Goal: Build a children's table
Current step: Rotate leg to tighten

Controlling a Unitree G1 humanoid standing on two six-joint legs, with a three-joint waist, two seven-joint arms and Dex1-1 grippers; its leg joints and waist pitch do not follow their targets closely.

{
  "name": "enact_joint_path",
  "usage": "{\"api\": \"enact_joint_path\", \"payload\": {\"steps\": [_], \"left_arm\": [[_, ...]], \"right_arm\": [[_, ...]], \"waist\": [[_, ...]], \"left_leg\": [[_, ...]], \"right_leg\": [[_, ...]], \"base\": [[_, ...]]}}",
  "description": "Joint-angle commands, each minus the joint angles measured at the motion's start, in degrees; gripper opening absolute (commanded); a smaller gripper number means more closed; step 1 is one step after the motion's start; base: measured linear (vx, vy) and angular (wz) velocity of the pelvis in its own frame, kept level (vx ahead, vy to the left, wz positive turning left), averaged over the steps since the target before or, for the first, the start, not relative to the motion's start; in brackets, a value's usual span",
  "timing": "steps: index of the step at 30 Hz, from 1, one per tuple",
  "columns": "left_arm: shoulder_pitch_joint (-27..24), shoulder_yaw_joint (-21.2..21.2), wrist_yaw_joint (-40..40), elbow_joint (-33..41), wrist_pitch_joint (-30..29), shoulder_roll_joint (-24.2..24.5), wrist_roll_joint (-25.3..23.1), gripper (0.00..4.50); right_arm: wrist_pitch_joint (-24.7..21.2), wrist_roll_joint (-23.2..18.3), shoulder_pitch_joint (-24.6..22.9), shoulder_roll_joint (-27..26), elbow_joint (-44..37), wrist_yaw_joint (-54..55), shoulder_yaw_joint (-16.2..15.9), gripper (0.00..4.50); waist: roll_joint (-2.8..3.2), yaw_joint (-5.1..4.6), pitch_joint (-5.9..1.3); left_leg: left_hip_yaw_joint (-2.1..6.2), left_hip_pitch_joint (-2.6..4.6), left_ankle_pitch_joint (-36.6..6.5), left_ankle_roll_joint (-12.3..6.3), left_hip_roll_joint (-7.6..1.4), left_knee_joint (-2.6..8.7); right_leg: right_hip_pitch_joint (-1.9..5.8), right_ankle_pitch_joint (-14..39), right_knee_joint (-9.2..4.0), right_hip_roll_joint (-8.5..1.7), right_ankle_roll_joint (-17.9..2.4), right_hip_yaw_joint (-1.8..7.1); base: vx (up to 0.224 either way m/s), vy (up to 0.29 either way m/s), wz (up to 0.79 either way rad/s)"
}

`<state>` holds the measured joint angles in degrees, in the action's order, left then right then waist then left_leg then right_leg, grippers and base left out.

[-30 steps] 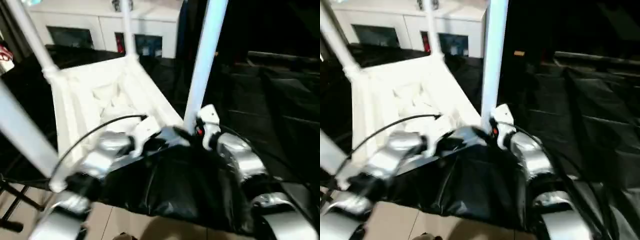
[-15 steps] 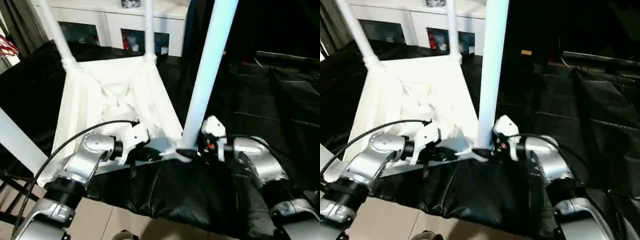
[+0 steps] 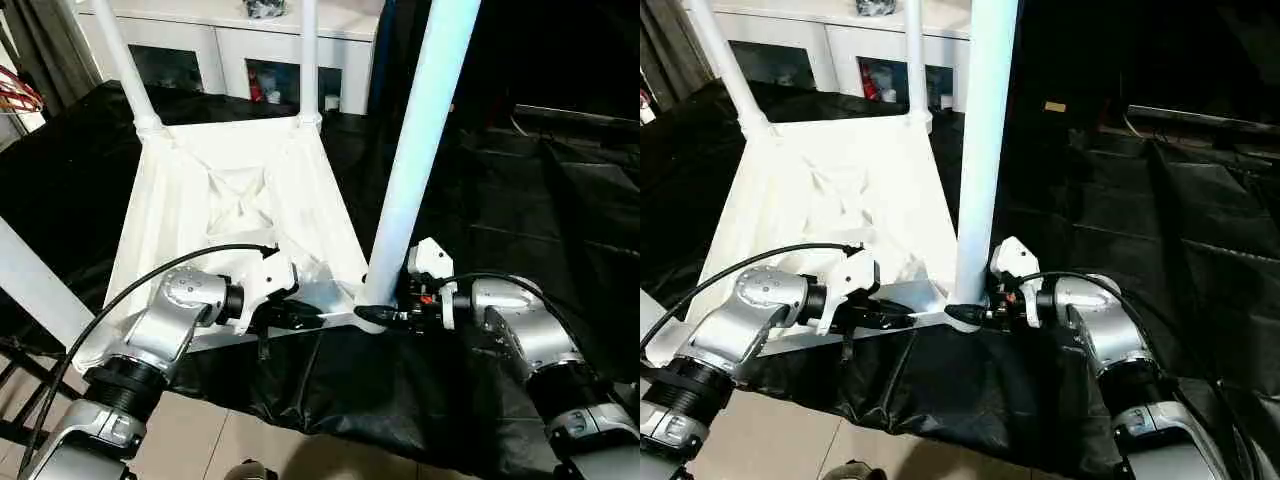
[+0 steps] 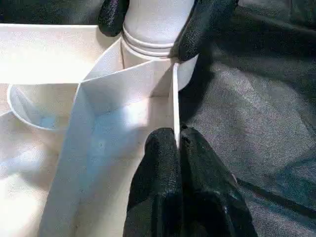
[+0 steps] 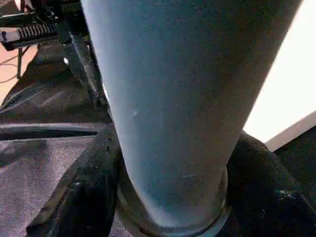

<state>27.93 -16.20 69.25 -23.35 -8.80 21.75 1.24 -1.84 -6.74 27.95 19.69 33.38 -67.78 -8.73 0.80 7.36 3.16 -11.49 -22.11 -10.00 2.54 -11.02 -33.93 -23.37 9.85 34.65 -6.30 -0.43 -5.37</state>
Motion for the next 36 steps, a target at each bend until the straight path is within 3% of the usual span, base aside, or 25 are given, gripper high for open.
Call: {"api": "enact_joint_path", "payload": {"steps": [1,6,7,10,13,16,20,21,25,30,36], "left_arm": [[1.52,-0.02,-2.94,0.60,-0.08,-2.07,-0.04,0.00],[4.07,0.89,-13.12,-3.57,-0.20,-6.82,-2.69,0.00],[5.06,1.17,-16.79,-4.97,-0.60,-8.65,-3.46,0.00],[6.38,1.60,-21.03,-6.56,-1.23,-11.16,-3.94,0.00],[9.30,2.69,-29.34,-9.68,-2.02,-16.62,-5.07,0.00],[10.27,2.68,-31.00,-10.69,-1.64,-18.51,-5.26,0.00],[10.45,1.24,-30.39,-10.83,0.77,-18.85,-6.24,0.00],[10.18,0.58,-29.49,-10.58,1.73,-18.46,-6.60,0.00],[8.94,0.39,-27.48,-10.03,1.58,-16.66,-6.71,0.00],[7.62,0.49,-24.17,-8.77,2.10,-14.51,-6.00,0.00],[5.44,0.32,-14.93,-5.24,3.35,-10.11,-2.89,0.00]], "right_arm": [[-1.12,-1.62,-1.01,-1.41,-1.36,0.48,0.05,2.59],[-0.23,0.19,-0.01,-5.89,2.36,11.97,2.06,2.59],[-0.01,1.47,0.91,-7.67,4.58,17.96,2.85,2.59],[0.21,2.72,2.15,-9.96,7.19,25.26,3.97,2.59],[-0.75,2.87,5.51,-15.23,12.38,41.07,7.94,2.59],[-1.30,0.76,6.77,-18.05,13.40,43.94,10.10,2.59],[0.12,1.04,7.23,-20.39,13.09,43.03,9.27,2.59],[0.38,0.65,7.08,-20.93,12.65,41.07,8.97,3.14],[0.24,-1.38,6.42,-21.03,10.76,37.24,9.30,3.48],[0.97,-1.19,5.64,-18.55,9.04,33.16,9.04,3.96],[2.07,-0.58,2.88,-10.81,5.08,19.92,4.83,4.16]], "waist": [[-0.24,-0.15,-4.15],[-0.38,-0.17,-3.78],[-0.38,-0.42,-3.67],[-0.37,-1.31,-3.55],[-0.26,-1.88,-3.61],[-0.30,-2.06,-3.83],[-0.32,-2.04,-4.10],[-0.41,-1.99,-4.12],[-0.32,-2.03,-4.00],[-0.37,-2.10,-3.85],[-0.53,-1.83,-4.01]], "left_leg": [[1.08,1.38,-12.36,-2.03,-2.72,4.09],[1.27,1.89,-16.68,0.14,-2.55,4.38],[1.45,1.67,-17.27,0.84,-2.46,4.53],[1.70,1.88,-19.44,1.96,-2.32,4.64],[1.81,1.79,-19.51,2.03,-2.15,4.66],[1.71,1.67,-18.60,1.30,-2.14,4.56],[1.45,1.16,-14.68,-0.53,-2.16,4.40],[1.39,1.20,-14.38,-0.94,-2.17,4.34],[1.40,1.11,-14.88,-1.50,-2.23,4.41],[1.56,1.15,-16.38,-0.81,-2.36,4.63],[1.42,0.99,-14.09,-2.01,-2.50,4.43]], "right_leg": [[2.74,10.49,-3.53,-2.90,-13.57,2.92],[2.42,18.58,-4.61,-3.26,-11.49,3.06],[2.48,21.01,-4.81,-3.37,-10.51,2.99],[2.25,25.15,-5.44,-3.35,-8.80,2.79],[2.18,26.06,-5.71,-3.27,-8.03,2.70],[2.21,23.21,-5.51,-3.16,-8.36,2.76],[2.61,15.06,-4.54,-2.94,-10.49,2.81],[2.62,14.44,-4.51,-2.96,-10.78,2.81],[2.74,15.53,-4.56,-3.07,-10.89,2.80],[2.67,18.77,-4.83,-3.20,-9.98,2.78],[2.82,14.53,-4.23,-3.06,-11.01,2.88]], "base": [[0.000,0.000,0.00],[0.000,0.000,0.00],[0.000,0.000,0.00],[0.000,0.000,0.00],[0.000,0.000,0.00],[0.000,0.000,0.00],[0.000,0.000,0.00],[0.000,0.000,0.00],[0.000,0.000,0.00],[0.000,0.000,0.00],[0.000,0.000,0.00]]}}
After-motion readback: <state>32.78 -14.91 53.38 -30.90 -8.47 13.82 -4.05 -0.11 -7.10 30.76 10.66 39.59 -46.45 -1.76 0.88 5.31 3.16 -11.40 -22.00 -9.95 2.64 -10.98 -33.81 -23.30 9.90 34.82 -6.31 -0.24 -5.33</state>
